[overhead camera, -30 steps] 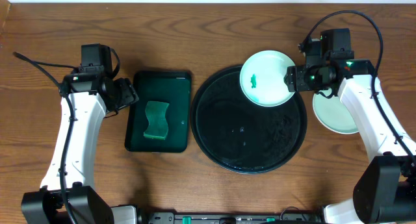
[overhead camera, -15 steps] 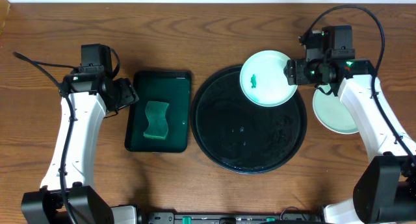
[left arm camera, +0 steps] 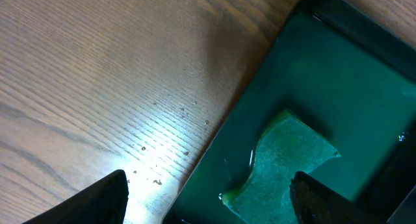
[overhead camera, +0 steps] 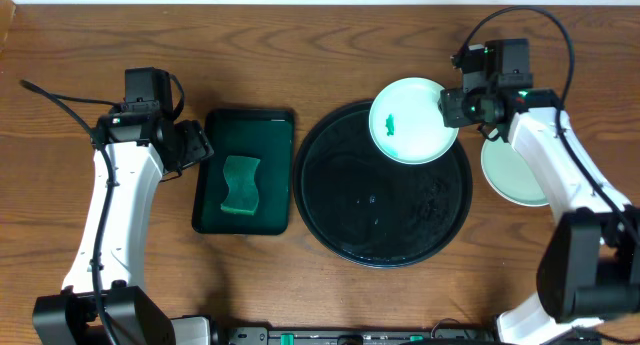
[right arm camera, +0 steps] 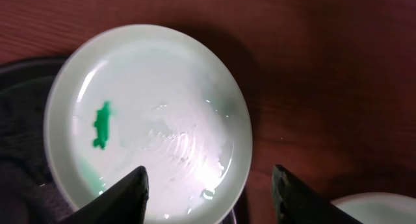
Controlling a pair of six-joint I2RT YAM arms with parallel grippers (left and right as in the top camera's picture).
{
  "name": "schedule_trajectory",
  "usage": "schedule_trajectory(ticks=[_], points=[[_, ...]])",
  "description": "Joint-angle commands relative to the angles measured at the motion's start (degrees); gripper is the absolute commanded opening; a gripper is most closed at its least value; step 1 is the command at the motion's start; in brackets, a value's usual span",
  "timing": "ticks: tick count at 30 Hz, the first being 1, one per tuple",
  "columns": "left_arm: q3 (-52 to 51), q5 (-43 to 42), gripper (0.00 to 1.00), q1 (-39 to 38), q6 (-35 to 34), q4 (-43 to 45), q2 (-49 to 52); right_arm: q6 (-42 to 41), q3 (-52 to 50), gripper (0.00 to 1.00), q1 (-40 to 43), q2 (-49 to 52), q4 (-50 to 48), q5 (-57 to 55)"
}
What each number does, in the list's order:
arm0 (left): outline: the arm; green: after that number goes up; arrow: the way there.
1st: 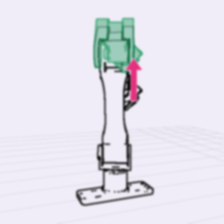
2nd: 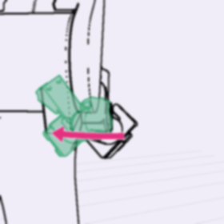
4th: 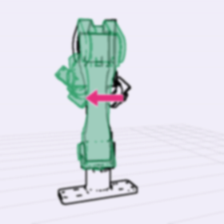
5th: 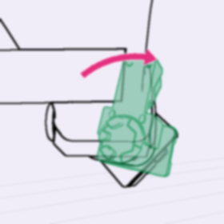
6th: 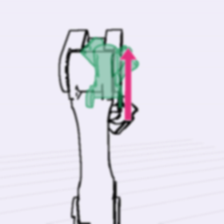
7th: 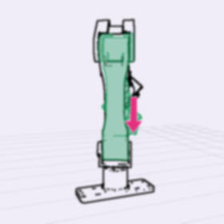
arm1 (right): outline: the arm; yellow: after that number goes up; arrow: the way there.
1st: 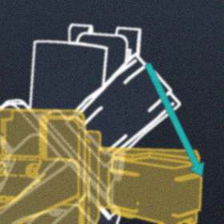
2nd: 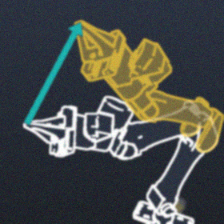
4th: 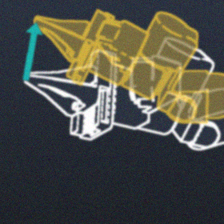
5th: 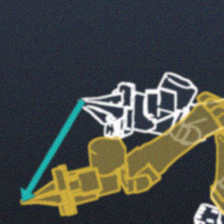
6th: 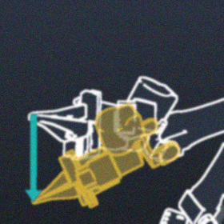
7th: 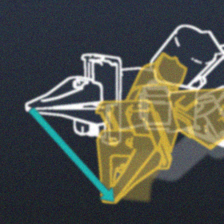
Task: Clean dirty plates on tray and stack at the side
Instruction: 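Move the right gripper to the rim of the remaining pale green plate, then grasp the pale green plate rim with the right gripper and drag it center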
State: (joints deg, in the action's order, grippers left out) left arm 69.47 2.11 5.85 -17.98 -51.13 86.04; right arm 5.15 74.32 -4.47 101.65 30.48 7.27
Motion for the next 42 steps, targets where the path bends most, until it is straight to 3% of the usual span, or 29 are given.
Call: schedule_trajectory(ticks=[1,15,19,22,30,38,42], points=[[1.1,0.7,0.8,0.2,0.2,-0.2,-0.1,0.7,0.5,0.53,-0.5,3.0,-1.9,-1.9],[1.1,0.7,0.8,0.2,0.2,-0.2,-0.1,0.7,0.5,0.4,-0.3,10.1,-8.0,-6.0],[1.1,0.7,0.8,0.2,0.2,-0.2,-0.1,0.7,0.5,0.25,-0.1,10.9,-8.3,-5.9],[1.1,0.7,0.8,0.2,0.2,-0.2,-0.1,0.7,0.5,0.01,-0.1,11.0,-7.5,-5.9],[1.1,0.7,0.8,0.2,0.2,-0.2,-0.1,-3.8,0.6,0.01,-0.2,7.3,-2.3,-5.7],[1.1,0.7,0.8,0.2,0.2,-0.2,-0.1,-13.7,0.6,0.01,-0.6,1.2,12.3,-5.2],[1.1,0.7,0.8,0.2,0.2,-0.2,-0.1,-14.6,0.6,0.01,-1.7,0.3,19.1,-2.5]])
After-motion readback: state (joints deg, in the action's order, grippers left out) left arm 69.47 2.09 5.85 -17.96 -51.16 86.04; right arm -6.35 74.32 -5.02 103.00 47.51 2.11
